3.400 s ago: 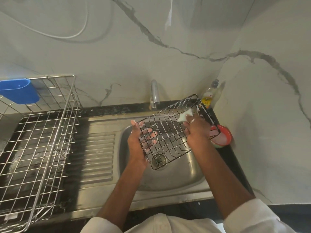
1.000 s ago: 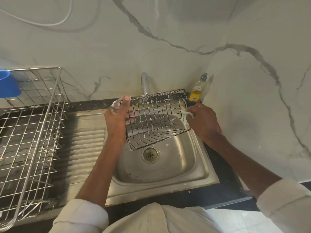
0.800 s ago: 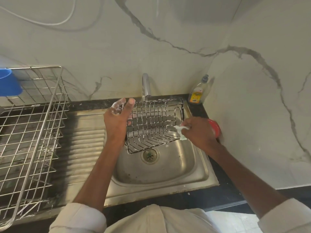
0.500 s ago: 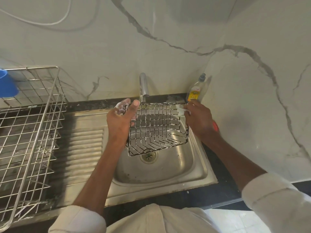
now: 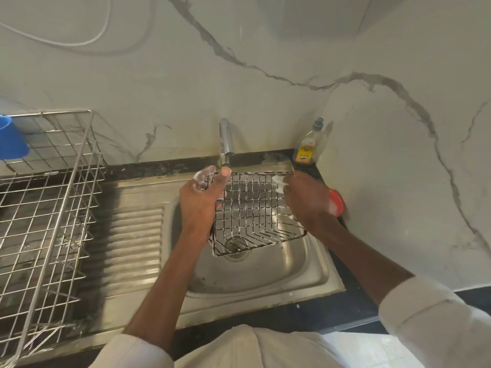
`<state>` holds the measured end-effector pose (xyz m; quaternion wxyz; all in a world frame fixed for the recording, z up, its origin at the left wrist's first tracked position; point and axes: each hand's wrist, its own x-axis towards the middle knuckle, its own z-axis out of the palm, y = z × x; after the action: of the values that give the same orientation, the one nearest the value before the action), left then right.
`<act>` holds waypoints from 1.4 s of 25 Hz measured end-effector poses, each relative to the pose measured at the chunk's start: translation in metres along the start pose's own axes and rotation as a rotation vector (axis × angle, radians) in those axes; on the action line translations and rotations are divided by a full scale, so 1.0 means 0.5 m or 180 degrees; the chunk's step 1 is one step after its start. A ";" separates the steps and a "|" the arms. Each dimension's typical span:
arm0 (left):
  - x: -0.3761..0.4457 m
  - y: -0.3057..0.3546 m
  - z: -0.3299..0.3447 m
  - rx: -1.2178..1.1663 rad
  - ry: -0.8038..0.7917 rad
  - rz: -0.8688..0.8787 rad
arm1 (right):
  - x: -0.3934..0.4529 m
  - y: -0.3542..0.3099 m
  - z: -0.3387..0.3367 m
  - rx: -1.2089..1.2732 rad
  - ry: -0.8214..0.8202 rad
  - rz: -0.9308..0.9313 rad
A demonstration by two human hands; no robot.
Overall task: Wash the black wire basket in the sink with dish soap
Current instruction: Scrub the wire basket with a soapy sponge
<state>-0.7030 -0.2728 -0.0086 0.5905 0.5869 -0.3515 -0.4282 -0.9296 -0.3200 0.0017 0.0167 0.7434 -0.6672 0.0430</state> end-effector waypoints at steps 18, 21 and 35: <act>-0.014 -0.022 0.000 -0.0411 0.0202 -0.0242 | -0.041 -0.207 0.010 0.2403 -0.0170 0.0098; -0.016 -0.023 -0.002 -0.0516 0.0194 -0.0303 | -0.060 -0.225 0.007 0.3125 -0.1029 -0.0360; -0.020 -0.051 -0.007 -0.0506 0.0096 -0.0310 | -0.040 -0.168 -0.009 0.0647 -0.1181 -0.0129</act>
<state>-0.7059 -0.2608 -0.0334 0.6189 0.5610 -0.2786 -0.4741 -0.8483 -0.2904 0.0074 -0.1807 0.7497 -0.6360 -0.0279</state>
